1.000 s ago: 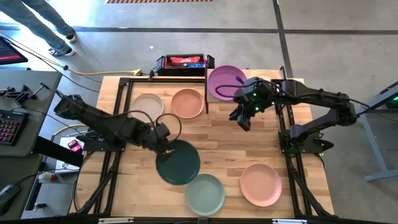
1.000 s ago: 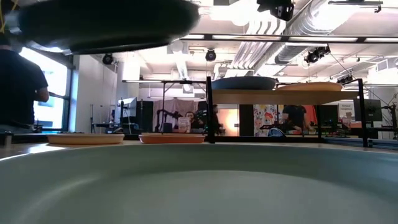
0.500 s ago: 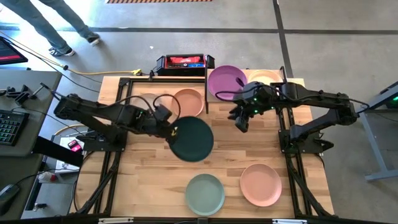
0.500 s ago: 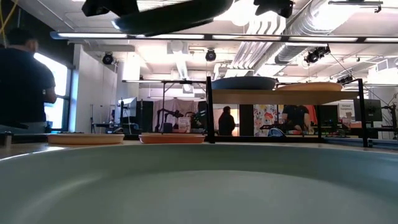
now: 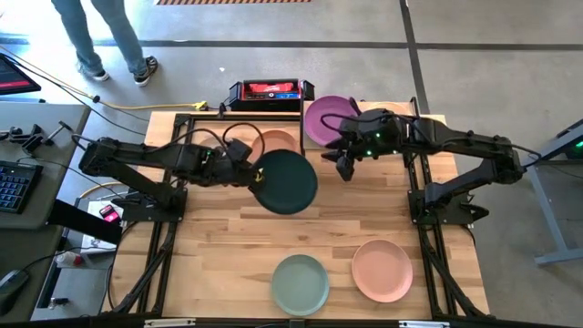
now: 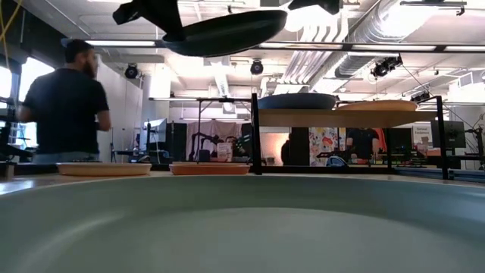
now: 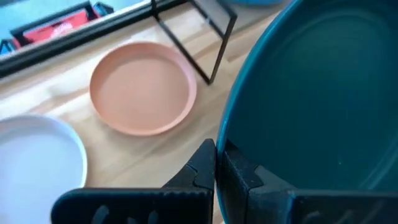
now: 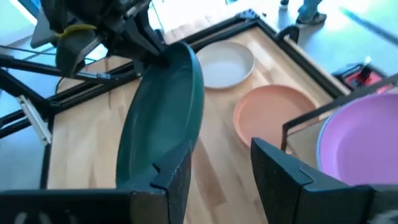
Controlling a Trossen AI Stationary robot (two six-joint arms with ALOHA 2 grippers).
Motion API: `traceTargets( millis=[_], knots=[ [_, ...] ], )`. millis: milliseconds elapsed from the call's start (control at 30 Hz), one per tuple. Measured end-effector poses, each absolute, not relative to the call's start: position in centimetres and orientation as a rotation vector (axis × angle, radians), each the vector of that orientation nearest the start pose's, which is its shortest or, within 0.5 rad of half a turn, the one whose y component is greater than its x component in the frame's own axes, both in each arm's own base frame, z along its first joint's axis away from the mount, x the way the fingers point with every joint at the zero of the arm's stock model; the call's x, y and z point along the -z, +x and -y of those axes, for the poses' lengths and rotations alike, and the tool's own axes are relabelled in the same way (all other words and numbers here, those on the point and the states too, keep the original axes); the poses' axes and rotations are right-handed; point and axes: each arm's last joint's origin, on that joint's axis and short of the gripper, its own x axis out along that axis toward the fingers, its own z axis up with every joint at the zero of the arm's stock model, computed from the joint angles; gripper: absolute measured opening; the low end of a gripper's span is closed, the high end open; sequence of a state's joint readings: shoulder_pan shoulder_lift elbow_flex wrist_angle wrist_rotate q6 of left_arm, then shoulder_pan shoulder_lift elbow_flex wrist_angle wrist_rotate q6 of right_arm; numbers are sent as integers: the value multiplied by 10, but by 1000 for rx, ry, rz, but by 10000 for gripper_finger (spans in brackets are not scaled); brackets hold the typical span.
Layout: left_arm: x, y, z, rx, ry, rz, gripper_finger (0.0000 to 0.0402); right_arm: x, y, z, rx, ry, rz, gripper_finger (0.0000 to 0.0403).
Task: Place and stack plates onto a shelf
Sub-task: Stack the dark green plate on top of the purple plate on the shelf
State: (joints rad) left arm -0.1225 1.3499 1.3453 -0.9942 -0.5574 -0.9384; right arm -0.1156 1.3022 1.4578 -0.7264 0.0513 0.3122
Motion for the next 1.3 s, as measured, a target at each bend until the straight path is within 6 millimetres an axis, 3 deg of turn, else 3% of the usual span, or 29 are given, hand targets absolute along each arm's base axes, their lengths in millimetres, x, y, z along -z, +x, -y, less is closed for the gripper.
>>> traceTargets(
  millis=[633,967,1300],
  knots=[
    [-348,263,-9,-802,-432,-647,0,-412,266,37,267,152,-451,146],
    [-380,262,-26,-823,-392,-560,0,-412,264,51,348,120,-444,146],
    [-370,271,-27,-866,-377,-576,0,-408,262,52,355,124,-490,146]
  ],
)
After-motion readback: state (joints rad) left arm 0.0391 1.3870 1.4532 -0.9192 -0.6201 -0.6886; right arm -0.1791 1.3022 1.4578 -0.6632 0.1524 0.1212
